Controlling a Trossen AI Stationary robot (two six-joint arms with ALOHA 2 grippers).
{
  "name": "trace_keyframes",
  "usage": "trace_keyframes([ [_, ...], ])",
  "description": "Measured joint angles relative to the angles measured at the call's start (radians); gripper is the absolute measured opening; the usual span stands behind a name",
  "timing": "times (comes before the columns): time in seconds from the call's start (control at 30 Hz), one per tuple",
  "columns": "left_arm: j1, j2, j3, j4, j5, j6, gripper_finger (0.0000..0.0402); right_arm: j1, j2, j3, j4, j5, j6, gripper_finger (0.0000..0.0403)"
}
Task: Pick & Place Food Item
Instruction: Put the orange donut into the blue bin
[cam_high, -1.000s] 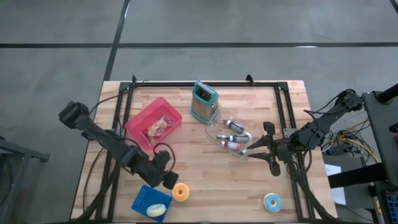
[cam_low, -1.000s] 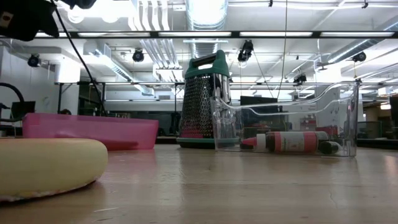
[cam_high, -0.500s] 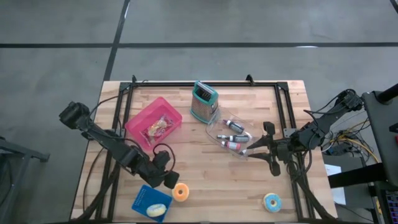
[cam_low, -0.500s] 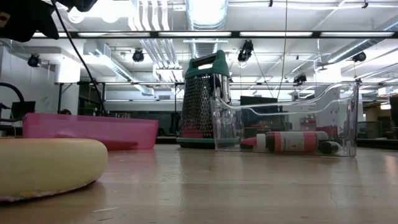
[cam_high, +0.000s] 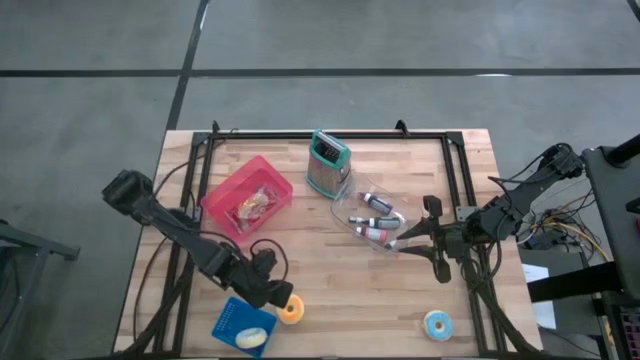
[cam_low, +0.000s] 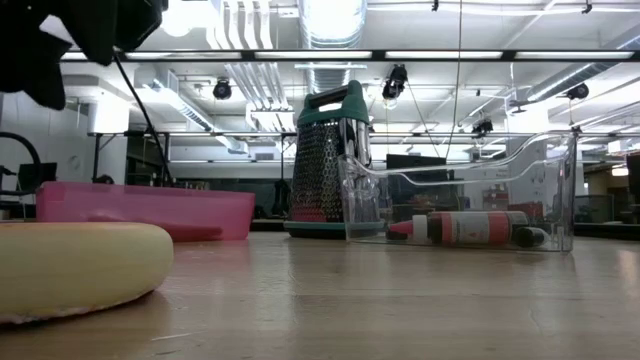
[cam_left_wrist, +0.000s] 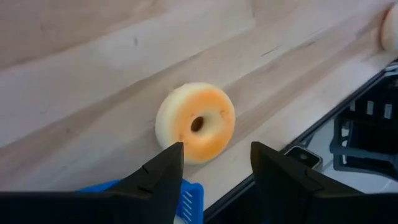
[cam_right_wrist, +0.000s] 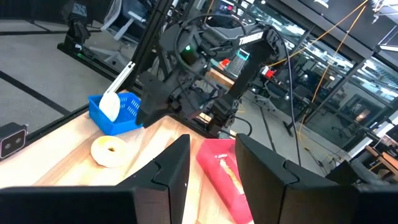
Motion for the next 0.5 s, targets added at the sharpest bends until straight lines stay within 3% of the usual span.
trace_keyframes([
  [0.17,-0.002,0.063,0.003,0.055,0.016,-0.003,0.019,0.0,0.0,0.0,0.0,0.0,0.0,0.0123],
  [0.5,-0.001,0.186,0.003,0.102,0.152,-0.002,0.019,0.0,0.0,0.0,0.0,0.0,0.0,0.0123],
])
